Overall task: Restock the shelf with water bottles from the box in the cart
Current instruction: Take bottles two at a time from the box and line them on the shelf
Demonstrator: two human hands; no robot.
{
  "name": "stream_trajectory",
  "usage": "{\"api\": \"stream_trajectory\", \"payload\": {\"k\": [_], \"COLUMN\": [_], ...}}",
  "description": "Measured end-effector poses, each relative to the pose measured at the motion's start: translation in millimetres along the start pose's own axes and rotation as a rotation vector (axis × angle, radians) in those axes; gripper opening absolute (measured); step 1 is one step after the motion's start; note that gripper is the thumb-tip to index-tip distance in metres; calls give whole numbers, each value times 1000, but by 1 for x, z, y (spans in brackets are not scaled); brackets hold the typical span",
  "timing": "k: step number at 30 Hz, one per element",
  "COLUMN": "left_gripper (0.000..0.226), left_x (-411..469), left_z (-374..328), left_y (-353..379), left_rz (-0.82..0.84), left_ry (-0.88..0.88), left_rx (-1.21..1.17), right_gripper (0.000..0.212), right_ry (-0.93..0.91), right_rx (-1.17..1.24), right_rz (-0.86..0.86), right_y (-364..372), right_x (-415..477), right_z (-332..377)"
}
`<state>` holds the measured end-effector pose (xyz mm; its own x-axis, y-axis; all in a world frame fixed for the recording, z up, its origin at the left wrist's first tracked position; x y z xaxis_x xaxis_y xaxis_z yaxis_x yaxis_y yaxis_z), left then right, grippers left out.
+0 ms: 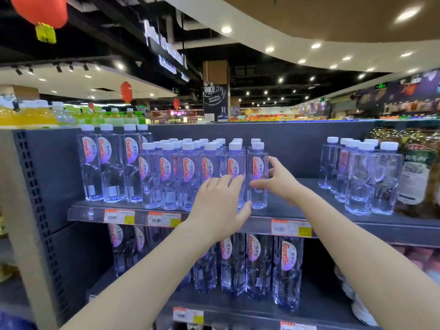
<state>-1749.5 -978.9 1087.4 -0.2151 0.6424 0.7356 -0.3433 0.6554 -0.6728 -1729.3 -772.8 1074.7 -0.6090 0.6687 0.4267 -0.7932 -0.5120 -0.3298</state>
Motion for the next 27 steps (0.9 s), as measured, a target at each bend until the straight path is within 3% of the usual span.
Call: {"api": "stream_trajectory", "payload": {"k": [10, 16, 27], "left_gripper": [68, 65, 65], "left_x": [-8, -17, -15], "left_z": [21, 16, 14], "left_y": [10, 16, 24], "left_rz": [61, 65, 86], "left_ry": [-81, -88, -81], "left_rx": [22, -7, 44], "right_gripper": [80, 66, 68], "right_ry": [-15, 51, 61], "right_rx": [-104, -119, -144], "right_rz": [-40, -139, -190], "right_y": [-1, -3, 2], "right_x": [31, 41, 51], "right_z": [-12, -27, -31]}}
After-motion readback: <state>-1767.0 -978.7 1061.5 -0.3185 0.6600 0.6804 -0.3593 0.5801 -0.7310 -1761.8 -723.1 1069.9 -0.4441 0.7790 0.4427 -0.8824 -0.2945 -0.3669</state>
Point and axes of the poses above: each hand's wrist, its own x-axis towards the middle knuckle, its own y-axis out of the palm, z = x × y, the point moved 10 cm from there along x, towards the middle knuckle, and after that the axes turned 9 degrees about -z, right-handed, at the moved point
